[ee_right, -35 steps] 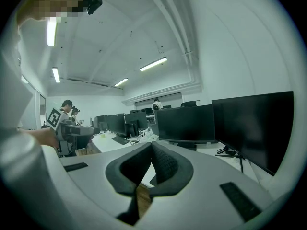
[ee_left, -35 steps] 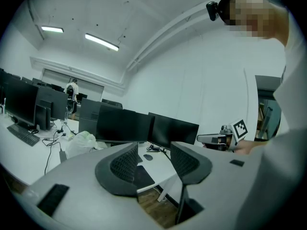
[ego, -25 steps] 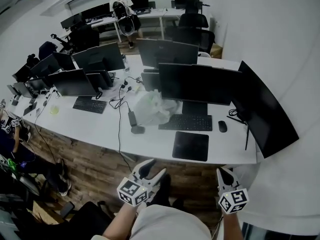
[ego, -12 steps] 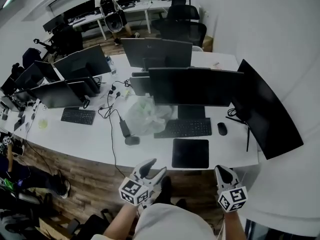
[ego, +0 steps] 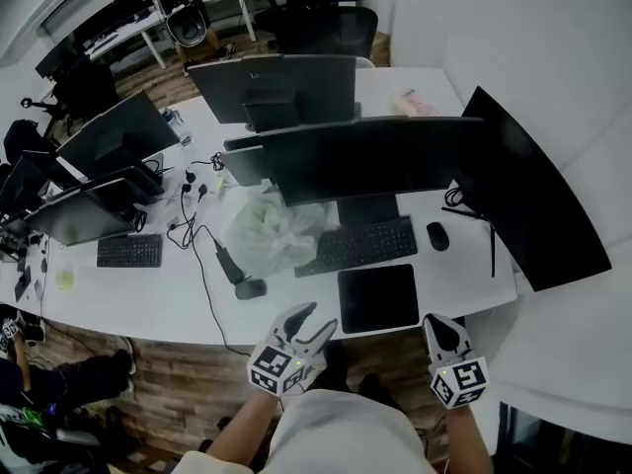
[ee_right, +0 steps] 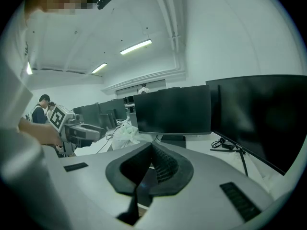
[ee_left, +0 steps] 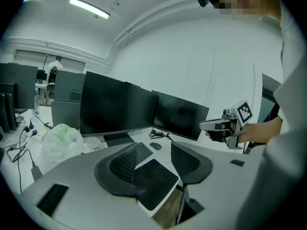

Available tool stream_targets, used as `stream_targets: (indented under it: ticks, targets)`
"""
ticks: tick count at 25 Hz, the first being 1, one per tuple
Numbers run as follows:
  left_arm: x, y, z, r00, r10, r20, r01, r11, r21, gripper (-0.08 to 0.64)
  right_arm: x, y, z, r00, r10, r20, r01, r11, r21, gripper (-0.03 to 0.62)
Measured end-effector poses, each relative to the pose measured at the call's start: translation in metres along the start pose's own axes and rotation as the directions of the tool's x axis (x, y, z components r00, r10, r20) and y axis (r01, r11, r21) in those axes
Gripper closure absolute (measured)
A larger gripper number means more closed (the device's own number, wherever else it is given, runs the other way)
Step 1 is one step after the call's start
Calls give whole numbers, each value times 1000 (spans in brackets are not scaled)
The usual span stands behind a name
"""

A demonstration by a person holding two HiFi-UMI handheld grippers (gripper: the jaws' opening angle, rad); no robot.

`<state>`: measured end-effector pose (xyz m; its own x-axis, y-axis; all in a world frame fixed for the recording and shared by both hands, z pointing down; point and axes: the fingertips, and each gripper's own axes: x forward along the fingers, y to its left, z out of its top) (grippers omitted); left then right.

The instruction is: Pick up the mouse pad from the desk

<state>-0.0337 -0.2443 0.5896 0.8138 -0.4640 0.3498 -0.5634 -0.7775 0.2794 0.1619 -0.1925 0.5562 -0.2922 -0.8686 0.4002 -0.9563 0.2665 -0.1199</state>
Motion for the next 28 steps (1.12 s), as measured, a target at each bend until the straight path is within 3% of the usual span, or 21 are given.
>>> stream_targets:
  ticks: [5,13,28]
  targets:
    - [28,18,-24,997,-49,-63,50,999,17,319,19,-3,-13,998,-45,-37,46,998,33,580]
    - [77,39,-72,985,-52,-162,60,997,44,290,43,-12,-40,991,-68,-115,76,995,64,580]
    - [177,77,-172,931,36,-364,-19,999,50,225,105,-47,-91,975,40,-220,-18,995,101,580]
